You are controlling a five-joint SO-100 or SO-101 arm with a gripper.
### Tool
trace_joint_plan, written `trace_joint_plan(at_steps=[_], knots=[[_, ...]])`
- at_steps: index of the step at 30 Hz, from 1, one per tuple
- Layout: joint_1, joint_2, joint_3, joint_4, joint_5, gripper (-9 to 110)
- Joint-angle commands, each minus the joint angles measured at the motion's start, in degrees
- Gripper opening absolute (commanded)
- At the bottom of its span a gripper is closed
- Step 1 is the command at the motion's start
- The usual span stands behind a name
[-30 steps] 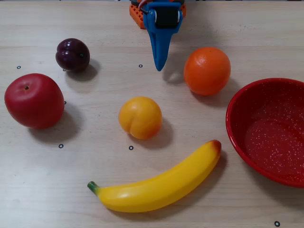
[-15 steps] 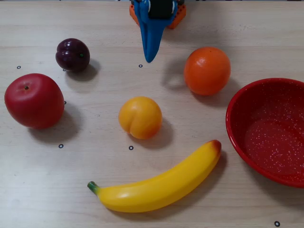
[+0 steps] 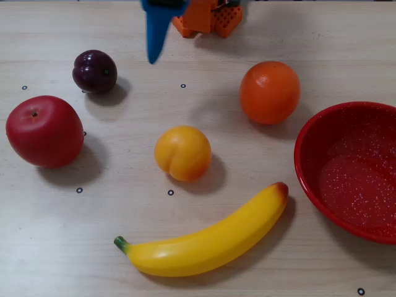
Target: Put plum in the red bowl.
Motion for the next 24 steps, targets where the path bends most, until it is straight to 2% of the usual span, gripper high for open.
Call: trace_joint_plan(at_steps=[1,9,21,24], knots=[[3.25,-2.2,-9.05,3.78,-2.46,0],[11.78,-6.33,-13.54,10.11,-10.9,0],[24.17,-22.94,-30.06,22.24,-21.97,0],[25.93,-25.93,-31.99,22.94,-23.99,3]])
